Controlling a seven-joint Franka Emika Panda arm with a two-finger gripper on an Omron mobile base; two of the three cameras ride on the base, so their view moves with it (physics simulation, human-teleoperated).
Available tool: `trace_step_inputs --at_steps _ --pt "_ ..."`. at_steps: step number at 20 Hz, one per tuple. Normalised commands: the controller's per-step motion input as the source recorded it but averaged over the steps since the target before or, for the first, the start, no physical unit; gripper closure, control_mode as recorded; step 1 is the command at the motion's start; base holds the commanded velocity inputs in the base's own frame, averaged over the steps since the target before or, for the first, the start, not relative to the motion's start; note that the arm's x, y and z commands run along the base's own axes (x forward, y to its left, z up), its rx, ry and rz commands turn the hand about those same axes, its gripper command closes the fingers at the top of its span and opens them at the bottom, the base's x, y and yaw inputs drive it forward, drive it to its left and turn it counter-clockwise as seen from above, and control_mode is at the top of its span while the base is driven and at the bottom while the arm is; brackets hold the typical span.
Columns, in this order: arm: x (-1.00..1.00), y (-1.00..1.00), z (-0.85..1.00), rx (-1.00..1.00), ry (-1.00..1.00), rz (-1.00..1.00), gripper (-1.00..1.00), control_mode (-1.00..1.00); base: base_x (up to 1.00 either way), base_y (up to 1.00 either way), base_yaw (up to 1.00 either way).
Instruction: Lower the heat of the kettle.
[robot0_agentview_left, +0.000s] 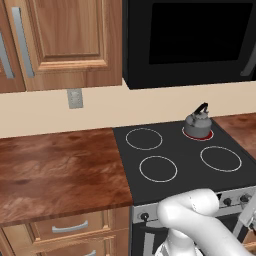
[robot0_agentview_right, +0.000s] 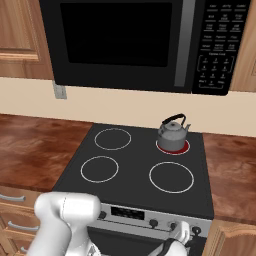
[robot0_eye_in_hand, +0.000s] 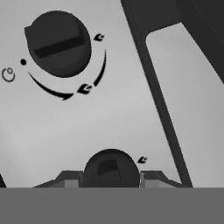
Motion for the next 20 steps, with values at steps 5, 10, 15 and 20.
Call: trace_step_inputs --at_steps 5,10,15,20 --pt "0.00 0.00 0.05 0.22 0.00 -0.20 1.00 -1.00 0.00 0.00 0.00" --pt "0.00 -0.01 0.01 0.22 0.00 -0.19 1.00 -1.00 0.00 0.00 0.00" --pt "0.00 -0.01 0.00 0.21 0.00 -0.19 1.00 -1.00 0.00 0.00 0.00" --pt "0.00 0.00 0.00 0.20 0.00 -0.18 1.00 -1.00 0.00 0.00 0.00"
